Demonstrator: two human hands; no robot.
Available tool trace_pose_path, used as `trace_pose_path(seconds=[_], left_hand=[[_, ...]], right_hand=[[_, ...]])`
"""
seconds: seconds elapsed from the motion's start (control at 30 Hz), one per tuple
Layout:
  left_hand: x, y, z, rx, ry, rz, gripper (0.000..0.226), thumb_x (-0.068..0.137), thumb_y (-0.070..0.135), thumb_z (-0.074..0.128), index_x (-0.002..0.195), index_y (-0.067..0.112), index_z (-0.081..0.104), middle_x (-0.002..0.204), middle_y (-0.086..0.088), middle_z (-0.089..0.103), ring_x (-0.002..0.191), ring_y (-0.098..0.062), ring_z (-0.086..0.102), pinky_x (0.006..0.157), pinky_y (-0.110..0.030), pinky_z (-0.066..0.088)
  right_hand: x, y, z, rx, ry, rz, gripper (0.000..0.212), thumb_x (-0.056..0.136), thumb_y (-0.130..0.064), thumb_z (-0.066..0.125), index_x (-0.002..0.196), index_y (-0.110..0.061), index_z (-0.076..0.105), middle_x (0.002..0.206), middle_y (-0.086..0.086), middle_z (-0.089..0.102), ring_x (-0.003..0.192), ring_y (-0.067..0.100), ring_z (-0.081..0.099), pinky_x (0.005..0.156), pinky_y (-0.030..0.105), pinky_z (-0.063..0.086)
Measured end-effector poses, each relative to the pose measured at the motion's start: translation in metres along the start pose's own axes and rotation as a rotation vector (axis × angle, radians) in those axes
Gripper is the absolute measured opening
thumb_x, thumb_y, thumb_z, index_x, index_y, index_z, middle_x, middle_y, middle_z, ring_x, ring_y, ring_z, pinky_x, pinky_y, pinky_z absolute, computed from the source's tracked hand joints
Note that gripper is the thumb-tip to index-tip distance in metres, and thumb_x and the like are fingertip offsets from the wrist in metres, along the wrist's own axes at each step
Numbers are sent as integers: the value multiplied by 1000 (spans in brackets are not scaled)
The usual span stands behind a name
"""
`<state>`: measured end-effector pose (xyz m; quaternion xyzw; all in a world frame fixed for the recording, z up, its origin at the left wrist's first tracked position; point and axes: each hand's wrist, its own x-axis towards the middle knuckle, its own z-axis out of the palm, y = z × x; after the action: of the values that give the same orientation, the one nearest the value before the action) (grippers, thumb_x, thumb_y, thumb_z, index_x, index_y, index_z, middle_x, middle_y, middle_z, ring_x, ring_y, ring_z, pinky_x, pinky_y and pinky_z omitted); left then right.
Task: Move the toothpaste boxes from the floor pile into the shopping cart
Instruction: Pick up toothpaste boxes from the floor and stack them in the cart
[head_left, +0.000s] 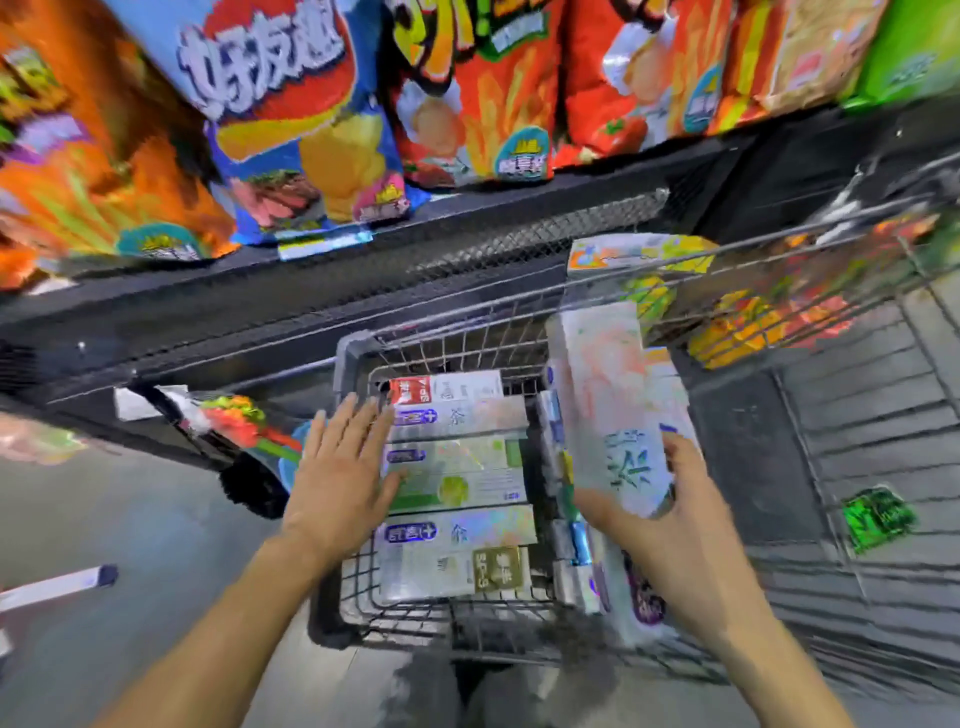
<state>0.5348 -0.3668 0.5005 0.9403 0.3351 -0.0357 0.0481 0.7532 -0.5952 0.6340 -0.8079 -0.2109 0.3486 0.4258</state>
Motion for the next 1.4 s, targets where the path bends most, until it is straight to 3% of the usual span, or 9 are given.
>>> trace_pose_path(seconds=[0.07, 0.23, 0.4, 0.6, 0.8, 0.93, 1.17, 1.3, 1.4], left_hand=[[3, -18, 7, -42, 11, -46, 77, 94, 55, 31, 153, 6, 36, 159, -14, 36, 150, -32, 26, 121, -54, 21], [18, -43, 31, -140, -45, -104, 88, 91, 61, 15, 159, 5, 10, 167, -11, 8, 155, -25, 5, 126, -45, 10], [21, -49, 54, -144, 7, -108, 82, 99, 56, 32, 159, 4, 11, 167, -11, 6, 154, -28, 8, 125, -48, 15], [19, -48, 66, -165, 77, -125, 77, 102, 51, 36, 159, 7, 9, 167, -9, 6, 155, -26, 7, 125, -44, 8], [20, -46, 65, -133, 45, -157, 78, 100, 52, 29, 160, 9, 4, 168, -7, 1, 155, -24, 4, 126, -42, 6], [20, -44, 64, -133, 36, -169, 78, 99, 51, 26, 160, 10, 1, 168, -6, 1, 155, -23, 4, 126, -40, 3], [20, -42, 63, -111, 22, -183, 79, 98, 55, 20, 159, 13, -6, 167, -3, -8, 155, -21, 0, 125, -37, -1], [21, -41, 61, -112, 1, -200, 80, 99, 56, 22, 160, 13, -5, 168, -3, -8, 155, -20, -1, 125, -38, -1], [19, -41, 52, -110, -53, -197, 81, 98, 59, 18, 160, 14, -5, 168, -2, -9, 155, -20, -3, 126, -40, 2]], right_hand=[[22, -4, 25, -205, -22, -68, 59, 60, -53, 83, 107, -38, 51, 105, -11, 66, 94, 9, 64, 77, 36, 52], [77, 8, 78, -579, -168, -218, 62, 71, -39, 82, 124, -36, 50, 111, -11, 65, 103, 19, 63, 75, 34, 47], [144, 33, 122, -911, -307, -310, 70, 78, -46, 76, 138, -25, 47, 128, 4, 56, 117, 28, 57, 84, 39, 48], [212, 45, 162, -1115, -416, -414, 76, 80, -49, 73, 142, -18, 42, 128, 9, 42, 111, 36, 56, 79, 44, 52], [246, 53, 189, -1225, -436, -453, 75, 83, -34, 73, 145, -14, 37, 133, 13, 51, 120, 36, 46, 89, 39, 41], [252, 63, 199, -1210, -381, -471, 86, 83, -31, 69, 155, -13, 27, 135, 18, 45, 120, 39, 43, 99, 42, 39], [255, 59, 208, -1296, -265, -554, 71, 86, -6, 59, 151, -13, 33, 138, 17, 45, 123, 36, 43, 103, 43, 38], [242, 55, 205, -1273, -248, -570, 62, 89, -12, 59, 147, -13, 38, 137, 15, 47, 123, 34, 44, 101, 43, 39], [224, 46, 192, -1218, -290, -585, 60, 94, -29, 60, 148, -15, 38, 143, 12, 43, 129, 31, 41, 105, 42, 38]])
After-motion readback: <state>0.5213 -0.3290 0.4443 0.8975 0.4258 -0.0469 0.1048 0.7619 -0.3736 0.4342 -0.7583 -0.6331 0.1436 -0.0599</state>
